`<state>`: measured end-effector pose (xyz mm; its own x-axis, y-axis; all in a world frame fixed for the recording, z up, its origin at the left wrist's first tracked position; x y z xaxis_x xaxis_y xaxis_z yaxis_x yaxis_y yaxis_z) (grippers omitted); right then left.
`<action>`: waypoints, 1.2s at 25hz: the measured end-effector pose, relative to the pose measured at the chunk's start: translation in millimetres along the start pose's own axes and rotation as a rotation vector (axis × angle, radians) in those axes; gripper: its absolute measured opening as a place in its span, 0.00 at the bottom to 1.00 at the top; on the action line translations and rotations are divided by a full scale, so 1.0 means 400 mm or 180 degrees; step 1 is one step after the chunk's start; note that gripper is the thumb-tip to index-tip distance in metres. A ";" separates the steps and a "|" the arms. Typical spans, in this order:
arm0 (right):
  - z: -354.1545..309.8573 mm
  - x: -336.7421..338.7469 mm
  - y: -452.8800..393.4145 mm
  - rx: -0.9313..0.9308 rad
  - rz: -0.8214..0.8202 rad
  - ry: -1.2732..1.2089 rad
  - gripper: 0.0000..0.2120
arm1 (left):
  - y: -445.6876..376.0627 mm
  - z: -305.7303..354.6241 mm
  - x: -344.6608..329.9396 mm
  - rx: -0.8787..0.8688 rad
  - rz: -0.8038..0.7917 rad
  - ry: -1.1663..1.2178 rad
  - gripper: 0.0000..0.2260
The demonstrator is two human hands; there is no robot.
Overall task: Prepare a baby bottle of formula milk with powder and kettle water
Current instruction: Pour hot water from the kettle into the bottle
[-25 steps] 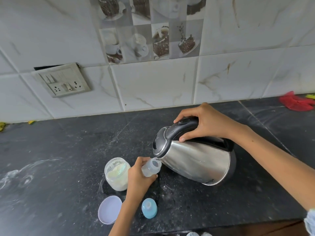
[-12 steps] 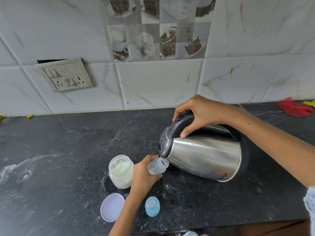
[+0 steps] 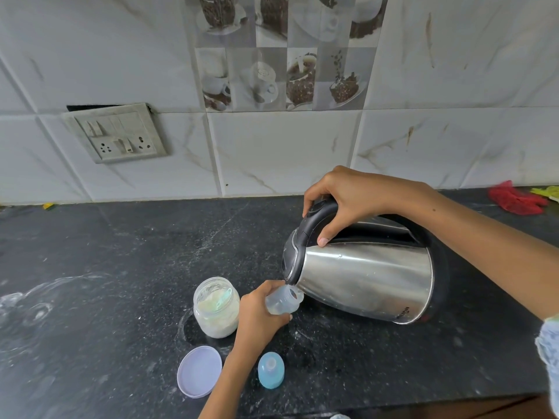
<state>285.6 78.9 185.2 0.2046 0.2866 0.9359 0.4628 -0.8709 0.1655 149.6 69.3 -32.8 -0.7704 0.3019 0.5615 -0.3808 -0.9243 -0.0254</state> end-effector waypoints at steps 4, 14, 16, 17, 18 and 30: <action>-0.001 -0.007 -0.014 -0.0075 -0.0123 0.0059 0.19 | 0.001 0.005 -0.003 -0.0026 -0.0011 0.0057 0.25; 0.003 -0.019 -0.043 -0.0202 -0.0363 0.0247 0.20 | 0.006 0.013 -0.015 -0.0001 -0.0082 -0.0005 0.26; 0.003 -0.019 -0.049 -0.0217 -0.0388 0.0262 0.20 | 0.005 0.012 -0.016 0.0014 -0.0078 -0.0009 0.26; 0.003 -0.019 -0.052 -0.0222 -0.0407 0.0261 0.20 | 0.005 0.011 -0.017 0.0027 -0.0081 -0.0020 0.26; 0.002 -0.019 -0.056 -0.0228 -0.0427 0.0262 0.20 | 0.005 0.010 -0.018 0.0039 -0.0082 -0.0031 0.26; -0.019 -0.011 -0.085 -0.0282 -0.0636 0.0217 0.19 | 0.000 0.002 -0.018 0.0123 -0.0060 -0.0046 0.26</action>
<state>262.4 104.2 178.1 0.0564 0.4319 0.9002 0.4101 -0.8321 0.3735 155.5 66.8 -36.3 -0.7558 0.3161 0.5735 -0.3748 -0.9269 0.0171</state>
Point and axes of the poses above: each hand's wrist, its own y-axis away from the middle knuckle, its own x-axis out of the back of the hand, z = x × y, the point moved 9 cm from there along -y, towards the middle knuckle, and after that the axes turned 5 degrees about -z, right-handed, at the moved point
